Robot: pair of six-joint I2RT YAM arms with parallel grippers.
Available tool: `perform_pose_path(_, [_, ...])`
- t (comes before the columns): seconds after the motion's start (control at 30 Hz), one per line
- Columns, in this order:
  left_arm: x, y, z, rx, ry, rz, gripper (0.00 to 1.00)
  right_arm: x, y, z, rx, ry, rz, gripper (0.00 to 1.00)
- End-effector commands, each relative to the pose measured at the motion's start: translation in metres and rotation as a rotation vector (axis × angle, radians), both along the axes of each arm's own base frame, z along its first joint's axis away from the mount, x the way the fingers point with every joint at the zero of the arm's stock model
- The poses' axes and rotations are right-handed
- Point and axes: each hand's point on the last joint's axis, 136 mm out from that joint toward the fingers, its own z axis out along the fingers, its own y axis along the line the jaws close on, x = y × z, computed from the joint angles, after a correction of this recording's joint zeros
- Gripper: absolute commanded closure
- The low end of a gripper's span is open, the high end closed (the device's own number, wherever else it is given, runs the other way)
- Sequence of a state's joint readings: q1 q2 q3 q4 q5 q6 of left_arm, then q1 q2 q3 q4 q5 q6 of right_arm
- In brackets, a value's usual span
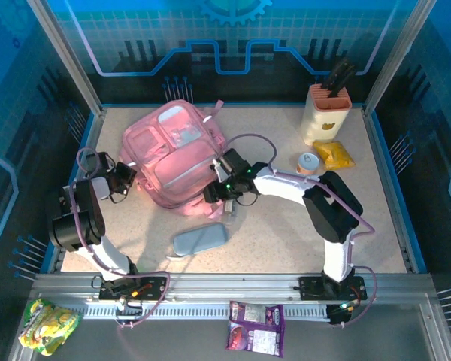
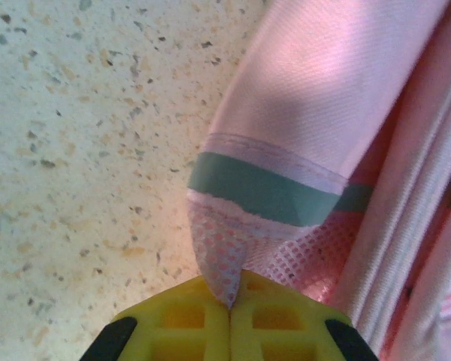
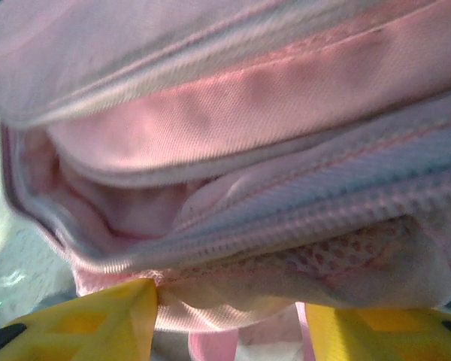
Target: Pack the student bag
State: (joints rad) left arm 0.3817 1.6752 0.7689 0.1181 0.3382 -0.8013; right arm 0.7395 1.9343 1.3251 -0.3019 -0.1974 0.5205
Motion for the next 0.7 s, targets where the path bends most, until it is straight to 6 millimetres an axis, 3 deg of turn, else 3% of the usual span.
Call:
perform_pose_path(0.0, [-0.002,-0.027,0.028,-0.050,-0.065,-0.050,1.00,0.071,-0.008,0.015,-0.016,-0.176,-0.050,0.43])
perform_pose_path(0.2, [-0.002,-0.072,0.045,-0.117,-0.106,-0.086,1.00,0.146,-0.022,0.022,-0.028,-0.254,-0.081,0.41])
perform_pose_path(0.33, [-0.003,-0.097,0.055,-0.144,-0.122,-0.100,1.00,0.166,-0.035,0.037,-0.029,-0.255,-0.082,0.40])
perform_pose_path(0.5, [-0.013,-0.123,0.061,-0.141,-0.105,-0.097,1.00,0.147,-0.060,0.073,-0.061,-0.296,-0.085,0.33])
perform_pose_path(0.67, [-0.020,-0.150,0.062,-0.194,-0.096,-0.071,1.00,0.097,-0.062,0.074,-0.088,-0.222,-0.051,0.31])
